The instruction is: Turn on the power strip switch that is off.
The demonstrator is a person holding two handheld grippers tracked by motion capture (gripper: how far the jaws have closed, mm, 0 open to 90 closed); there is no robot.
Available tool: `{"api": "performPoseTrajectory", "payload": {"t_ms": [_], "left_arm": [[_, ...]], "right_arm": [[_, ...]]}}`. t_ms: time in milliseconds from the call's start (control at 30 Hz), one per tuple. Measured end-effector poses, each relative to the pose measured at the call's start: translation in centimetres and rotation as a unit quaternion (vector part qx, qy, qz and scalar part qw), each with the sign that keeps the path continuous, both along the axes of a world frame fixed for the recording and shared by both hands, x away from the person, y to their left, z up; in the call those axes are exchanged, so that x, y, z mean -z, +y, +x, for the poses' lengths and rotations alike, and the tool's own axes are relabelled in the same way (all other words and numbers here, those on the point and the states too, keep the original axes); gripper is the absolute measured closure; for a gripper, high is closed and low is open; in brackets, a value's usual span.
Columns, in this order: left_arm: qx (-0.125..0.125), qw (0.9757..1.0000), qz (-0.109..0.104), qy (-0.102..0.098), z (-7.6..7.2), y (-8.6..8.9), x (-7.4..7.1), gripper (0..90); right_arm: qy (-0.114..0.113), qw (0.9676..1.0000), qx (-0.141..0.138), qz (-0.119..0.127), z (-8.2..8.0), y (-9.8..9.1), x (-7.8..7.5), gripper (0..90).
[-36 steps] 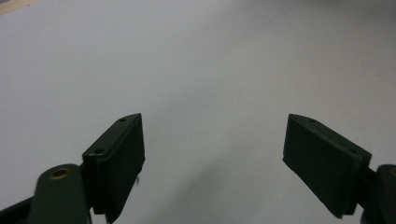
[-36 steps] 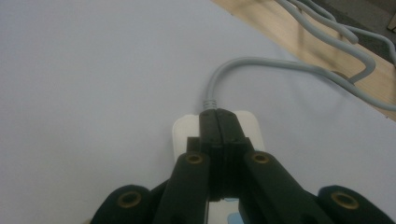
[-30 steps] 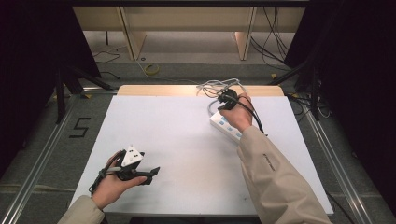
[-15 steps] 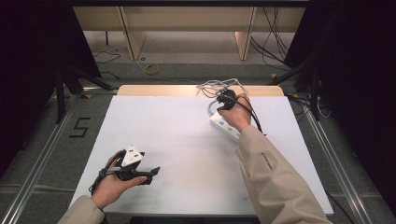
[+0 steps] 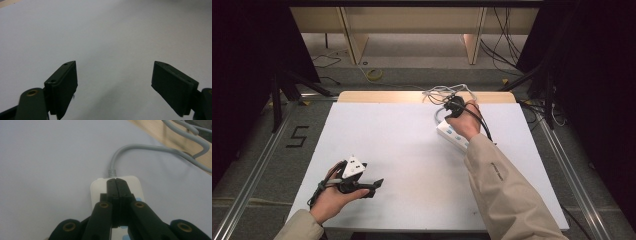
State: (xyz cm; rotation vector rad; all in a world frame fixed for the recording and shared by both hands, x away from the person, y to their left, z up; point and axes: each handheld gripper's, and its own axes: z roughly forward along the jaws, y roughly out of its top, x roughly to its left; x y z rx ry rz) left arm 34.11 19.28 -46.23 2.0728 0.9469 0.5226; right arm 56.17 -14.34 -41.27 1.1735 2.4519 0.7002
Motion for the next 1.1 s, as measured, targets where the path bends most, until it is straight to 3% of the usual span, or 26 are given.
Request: {"api": "performPoseTrajectory", "payload": {"t_ms": [1100], "left_arm": [[0.001, 1.0000, 0.000, 0.001, 0.0, -0.1, 0.0, 20.7]], "right_arm": [[0.048, 0.9987, -0.004, -0.017, 0.2, 0.1, 1.1, 90.0]]}}
